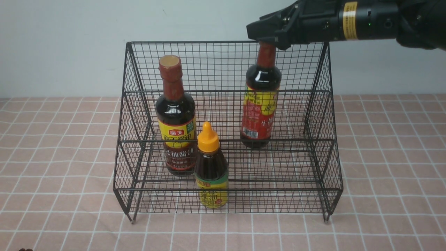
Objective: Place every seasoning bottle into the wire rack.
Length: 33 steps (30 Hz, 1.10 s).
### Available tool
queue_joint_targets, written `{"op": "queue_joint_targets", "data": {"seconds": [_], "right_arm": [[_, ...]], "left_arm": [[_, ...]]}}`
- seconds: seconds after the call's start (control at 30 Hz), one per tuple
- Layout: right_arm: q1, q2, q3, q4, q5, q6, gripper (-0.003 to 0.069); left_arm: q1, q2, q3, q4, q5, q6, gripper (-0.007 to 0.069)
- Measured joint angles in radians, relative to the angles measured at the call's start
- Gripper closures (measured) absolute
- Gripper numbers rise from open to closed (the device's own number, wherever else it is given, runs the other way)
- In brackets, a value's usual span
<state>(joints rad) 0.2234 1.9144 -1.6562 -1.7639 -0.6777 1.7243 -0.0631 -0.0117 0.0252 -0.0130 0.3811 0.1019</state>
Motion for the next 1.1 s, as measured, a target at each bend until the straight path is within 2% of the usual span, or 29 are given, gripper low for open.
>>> {"op": "queue_joint_targets", "data": {"seconds": [0.33, 0.57, 0.67, 0.93, 1.1], "right_arm": [[0.000, -0.016, -0.002, 0.000, 0.011, 0.001, 0.0320], [0.000, -0.177, -0.002, 0.000, 0.097, 0.001, 0.0346], [0.000, -0.242, -0.002, 0.000, 0.129, 0.001, 0.0388], [0.000, -0.463, -0.003, 0.000, 0.218, 0.014, 0.0640], [-0.033, -0.599, -0.005, 0.000, 0.261, 0.015, 0.0668]], "left_arm": [[0.000, 0.000, 0.000, 0.000, -0.001, 0.000, 0.0631], [0.000, 0.000, 0.000, 0.000, -0.001, 0.000, 0.0631], [0.000, 0.000, 0.000, 0.000, -0.001, 0.000, 0.0631], [0.000, 0.000, 0.000, 0.000, -0.001, 0.000, 0.0631], [0.000, 0.000, 0.000, 0.000, -0.001, 0.001, 0.0631]]}}
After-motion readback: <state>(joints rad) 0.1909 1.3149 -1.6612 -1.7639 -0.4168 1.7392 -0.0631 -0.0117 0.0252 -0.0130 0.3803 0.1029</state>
